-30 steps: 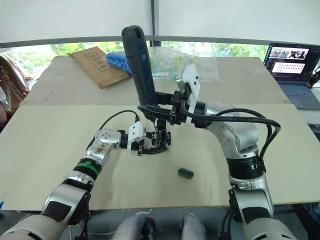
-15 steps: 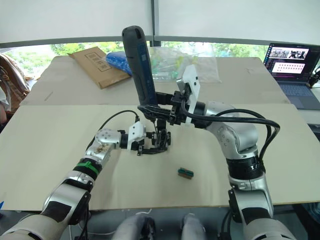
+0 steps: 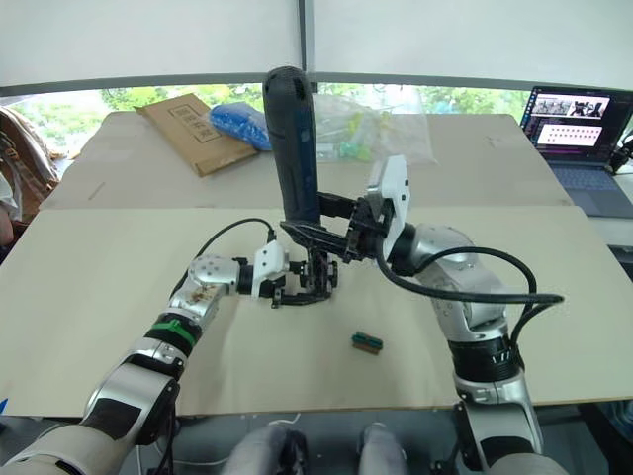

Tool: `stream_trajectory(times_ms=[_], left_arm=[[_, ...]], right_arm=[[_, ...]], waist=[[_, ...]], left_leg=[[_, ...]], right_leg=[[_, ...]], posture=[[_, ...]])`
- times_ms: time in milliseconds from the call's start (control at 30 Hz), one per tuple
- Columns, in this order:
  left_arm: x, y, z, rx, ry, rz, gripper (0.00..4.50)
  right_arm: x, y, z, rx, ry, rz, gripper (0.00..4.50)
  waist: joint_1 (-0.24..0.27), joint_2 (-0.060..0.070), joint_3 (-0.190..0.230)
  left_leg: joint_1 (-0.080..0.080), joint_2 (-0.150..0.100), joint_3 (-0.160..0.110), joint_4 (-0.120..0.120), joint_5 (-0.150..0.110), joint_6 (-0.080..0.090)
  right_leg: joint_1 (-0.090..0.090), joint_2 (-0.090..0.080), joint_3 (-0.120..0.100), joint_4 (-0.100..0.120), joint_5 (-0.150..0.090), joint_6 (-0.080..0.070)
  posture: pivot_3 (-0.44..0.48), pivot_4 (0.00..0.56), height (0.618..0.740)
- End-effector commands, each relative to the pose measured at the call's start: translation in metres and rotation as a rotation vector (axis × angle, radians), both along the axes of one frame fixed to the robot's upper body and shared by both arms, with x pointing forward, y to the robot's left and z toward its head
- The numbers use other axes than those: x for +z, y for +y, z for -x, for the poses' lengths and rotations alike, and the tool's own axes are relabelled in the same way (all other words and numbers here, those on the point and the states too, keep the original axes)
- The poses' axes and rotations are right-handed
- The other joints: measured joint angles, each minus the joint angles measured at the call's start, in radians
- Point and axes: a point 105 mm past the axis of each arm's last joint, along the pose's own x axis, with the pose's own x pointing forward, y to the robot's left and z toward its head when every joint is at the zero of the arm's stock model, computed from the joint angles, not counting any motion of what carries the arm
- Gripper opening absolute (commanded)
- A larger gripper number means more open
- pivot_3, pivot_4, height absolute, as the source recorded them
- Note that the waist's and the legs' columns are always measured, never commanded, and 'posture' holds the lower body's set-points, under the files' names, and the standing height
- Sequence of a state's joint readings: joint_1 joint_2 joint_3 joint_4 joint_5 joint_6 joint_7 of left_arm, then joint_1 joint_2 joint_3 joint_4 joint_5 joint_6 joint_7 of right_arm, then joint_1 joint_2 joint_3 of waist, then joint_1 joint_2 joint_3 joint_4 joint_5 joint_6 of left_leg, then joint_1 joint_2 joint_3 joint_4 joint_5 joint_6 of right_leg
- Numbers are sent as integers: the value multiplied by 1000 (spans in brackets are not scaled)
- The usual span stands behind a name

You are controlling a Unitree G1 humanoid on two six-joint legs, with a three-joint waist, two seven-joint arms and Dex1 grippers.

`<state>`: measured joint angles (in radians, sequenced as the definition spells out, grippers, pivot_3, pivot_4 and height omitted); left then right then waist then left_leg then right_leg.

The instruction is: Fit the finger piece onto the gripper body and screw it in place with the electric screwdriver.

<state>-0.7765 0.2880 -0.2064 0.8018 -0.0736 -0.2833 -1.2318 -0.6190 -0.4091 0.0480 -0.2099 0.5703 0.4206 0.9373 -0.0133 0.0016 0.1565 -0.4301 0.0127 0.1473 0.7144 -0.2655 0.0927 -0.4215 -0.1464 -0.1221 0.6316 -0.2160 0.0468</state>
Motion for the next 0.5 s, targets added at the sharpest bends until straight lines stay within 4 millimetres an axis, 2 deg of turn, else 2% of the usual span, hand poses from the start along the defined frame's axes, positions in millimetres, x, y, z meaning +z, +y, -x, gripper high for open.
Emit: stream_trajectory(times_ms=[33, 267, 500], left_arm=[[12, 1, -4, 0, -50, 8, 2301], [12, 0, -4, 1, -52, 11, 2301], [13, 1, -5, 7, -57, 12, 2301]], right_arm=[[-30, -5, -9, -35, 86, 127, 1913], [-41, -4, -20, -50, 204, 165, 1913], [-55, -4, -20, -51, 217, 212, 1913]], waist=[[0, -1, -1], [1, -2, -2], [1, -3, -4]], left_leg=[[0, 0, 0, 0, 0, 0], [1, 0, 0, 0, 0, 0], [2, 0, 0, 0, 0, 0]], right_leg=[[0, 0, 0, 0, 0, 0], [0, 0, 1, 0, 0, 0], [1, 0, 1, 0, 0, 0]], posture=[[0, 150, 732], [0, 150, 732], [0, 150, 732]])
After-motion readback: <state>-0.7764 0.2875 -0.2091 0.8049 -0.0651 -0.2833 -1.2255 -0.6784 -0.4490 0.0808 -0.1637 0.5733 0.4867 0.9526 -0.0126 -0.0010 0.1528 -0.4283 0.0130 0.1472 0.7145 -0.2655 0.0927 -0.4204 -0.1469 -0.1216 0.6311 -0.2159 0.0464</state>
